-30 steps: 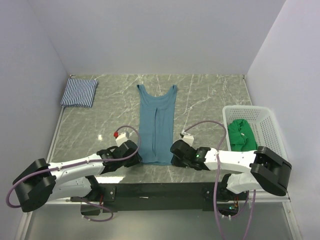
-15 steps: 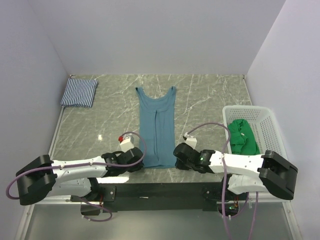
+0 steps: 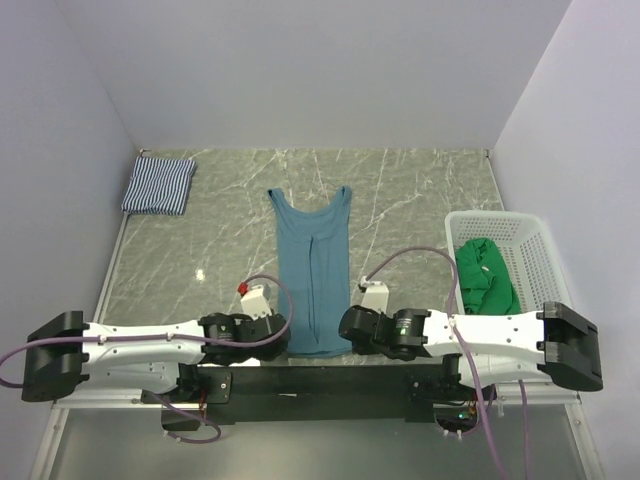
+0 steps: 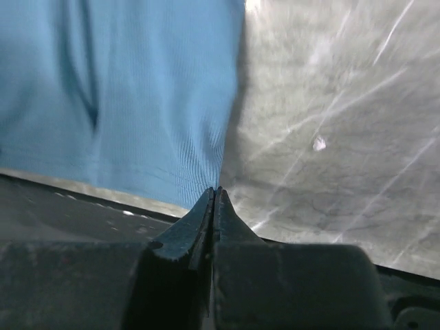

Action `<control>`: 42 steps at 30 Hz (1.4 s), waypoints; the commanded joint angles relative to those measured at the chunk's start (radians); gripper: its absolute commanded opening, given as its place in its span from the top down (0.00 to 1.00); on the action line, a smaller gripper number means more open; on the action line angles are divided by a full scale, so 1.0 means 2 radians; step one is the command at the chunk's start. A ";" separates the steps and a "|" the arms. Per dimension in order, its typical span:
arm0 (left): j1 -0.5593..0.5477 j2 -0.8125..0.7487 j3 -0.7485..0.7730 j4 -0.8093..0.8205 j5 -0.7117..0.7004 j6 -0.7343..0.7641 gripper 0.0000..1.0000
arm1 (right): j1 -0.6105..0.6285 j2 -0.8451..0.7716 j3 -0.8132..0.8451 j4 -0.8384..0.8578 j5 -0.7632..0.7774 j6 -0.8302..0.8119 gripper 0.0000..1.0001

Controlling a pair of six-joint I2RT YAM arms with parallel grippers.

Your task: Fold and stack the tank tops

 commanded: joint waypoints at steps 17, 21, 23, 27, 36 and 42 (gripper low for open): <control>0.185 0.068 0.133 0.064 -0.002 0.175 0.99 | -0.121 0.088 0.149 0.023 0.063 -0.128 1.00; 0.231 0.101 0.164 0.086 0.015 0.211 0.99 | -0.162 0.114 0.170 0.051 0.057 -0.162 1.00; 0.262 0.126 0.186 0.098 0.022 0.232 0.99 | -0.182 0.127 0.190 0.064 0.049 -0.183 1.00; 0.325 0.197 0.229 0.119 0.068 0.270 0.99 | -0.244 0.170 0.233 0.082 0.022 -0.217 1.00; 0.404 0.343 0.311 0.182 0.134 0.312 0.70 | -0.336 0.312 0.342 0.119 -0.064 -0.277 0.62; 0.411 0.299 0.295 0.194 0.132 0.314 0.32 | -0.350 0.295 0.335 0.107 -0.052 -0.292 0.56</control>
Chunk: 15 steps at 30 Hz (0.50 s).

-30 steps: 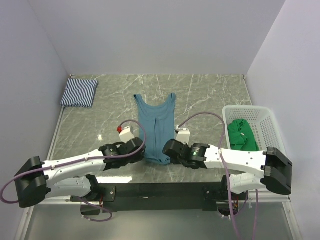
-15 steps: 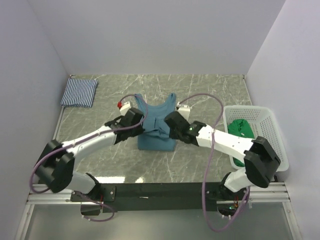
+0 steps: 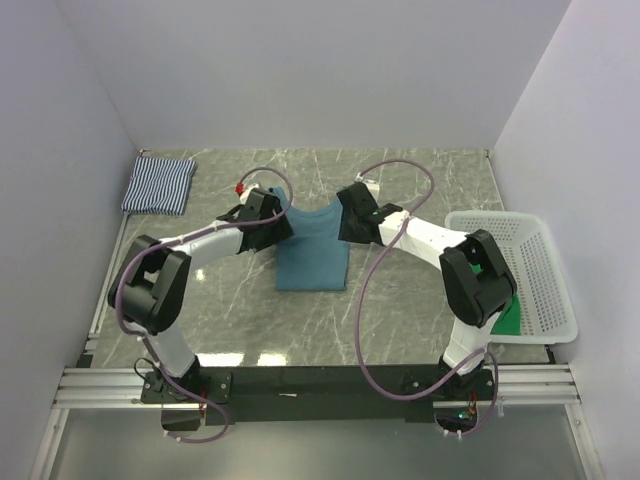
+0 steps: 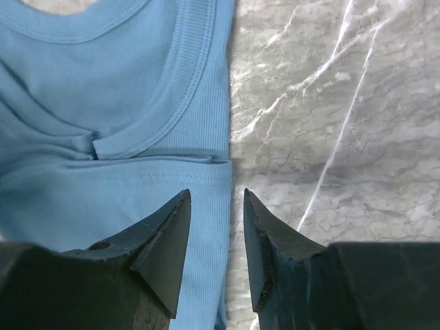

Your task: Fold and stack the tank tops

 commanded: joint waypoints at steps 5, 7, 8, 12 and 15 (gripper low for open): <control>-0.001 -0.106 -0.038 0.031 0.001 -0.009 0.17 | 0.018 -0.081 -0.055 0.010 0.000 0.004 0.57; -0.002 -0.125 -0.052 0.006 -0.006 -0.017 0.26 | 0.041 -0.097 -0.070 0.006 0.004 0.018 0.58; -0.003 -0.133 -0.060 0.001 -0.007 -0.027 0.29 | 0.048 -0.102 -0.084 0.002 0.006 0.023 0.58; -0.025 -0.185 -0.127 0.023 0.000 -0.049 0.40 | 0.084 -0.130 -0.128 0.018 0.012 0.047 0.59; -0.038 -0.193 -0.175 0.070 0.018 -0.056 0.48 | 0.096 -0.122 -0.142 0.024 0.021 0.056 0.60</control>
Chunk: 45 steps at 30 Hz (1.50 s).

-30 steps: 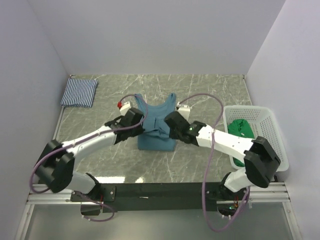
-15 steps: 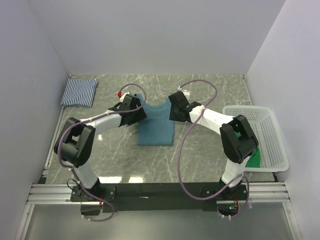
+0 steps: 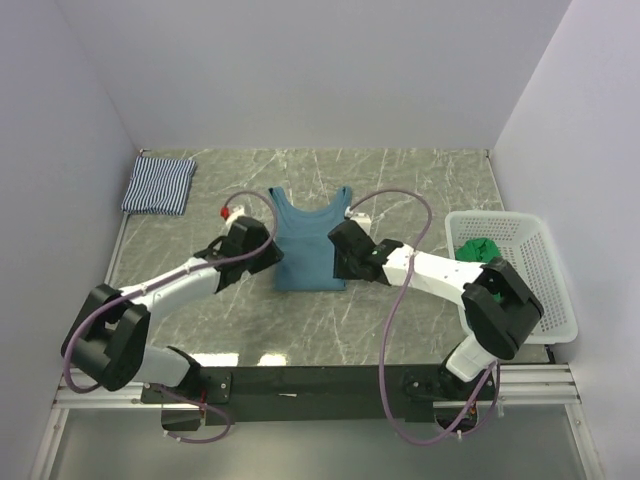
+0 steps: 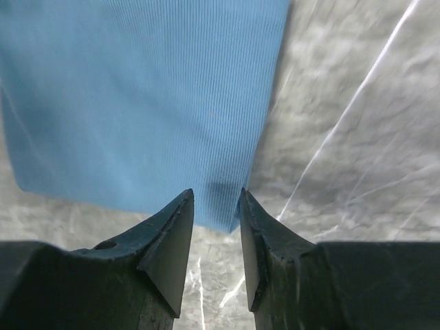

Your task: Fold and stack the tank tops

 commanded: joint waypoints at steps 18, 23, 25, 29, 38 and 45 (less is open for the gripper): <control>-0.042 0.027 -0.107 0.053 0.015 -0.058 0.50 | 0.002 0.019 -0.060 0.019 0.021 0.039 0.71; -0.043 0.033 -0.115 0.065 0.019 -0.069 0.54 | 0.001 -0.008 -0.070 0.030 -0.011 0.049 0.67; -0.047 0.033 -0.115 0.065 0.019 -0.072 0.57 | 0.001 -0.008 -0.074 0.036 -0.031 0.055 0.67; -0.058 0.037 -0.112 0.058 0.010 -0.075 0.65 | 0.001 -0.009 -0.093 0.059 -0.053 0.069 0.66; -0.068 0.049 -0.113 0.045 0.012 -0.080 0.80 | 0.001 -0.051 -0.128 0.060 -0.021 0.111 0.69; -0.068 0.044 -0.113 0.030 0.002 -0.078 0.89 | 0.006 -0.106 -0.152 0.064 -0.016 0.112 0.67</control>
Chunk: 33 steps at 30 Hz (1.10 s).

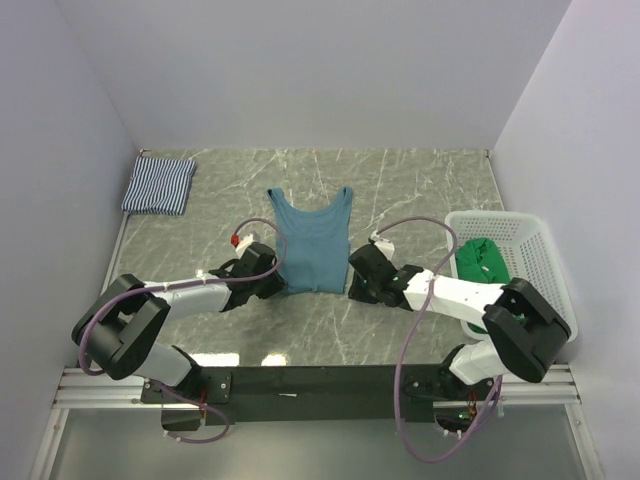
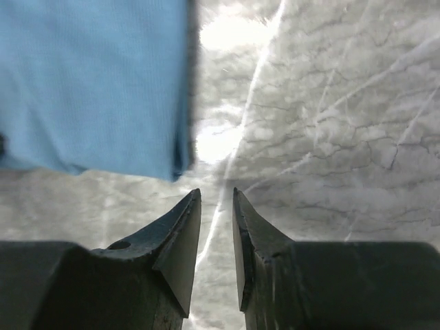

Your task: Fold and stack the tank tops

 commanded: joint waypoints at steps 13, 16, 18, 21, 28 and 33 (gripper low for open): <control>-0.005 0.011 -0.005 -0.059 -0.004 0.014 0.94 | 0.023 0.045 0.046 0.022 0.026 0.014 0.57; -0.005 0.009 -0.002 -0.064 -0.004 0.018 0.95 | 0.023 0.063 0.050 0.036 0.030 0.013 0.57; -0.005 0.009 -0.002 -0.065 -0.003 0.019 0.96 | 0.023 0.071 0.054 0.036 0.036 0.013 0.57; -0.005 0.008 -0.002 -0.067 -0.002 0.024 0.98 | 0.023 0.082 0.055 0.034 0.043 0.013 0.61; -0.005 0.003 -0.006 -0.075 -0.001 0.031 0.99 | 0.023 0.082 0.053 0.018 0.058 0.006 1.00; -0.007 -0.013 -0.012 -0.098 0.010 0.039 0.99 | 0.024 0.052 0.028 -0.007 0.046 -0.010 1.00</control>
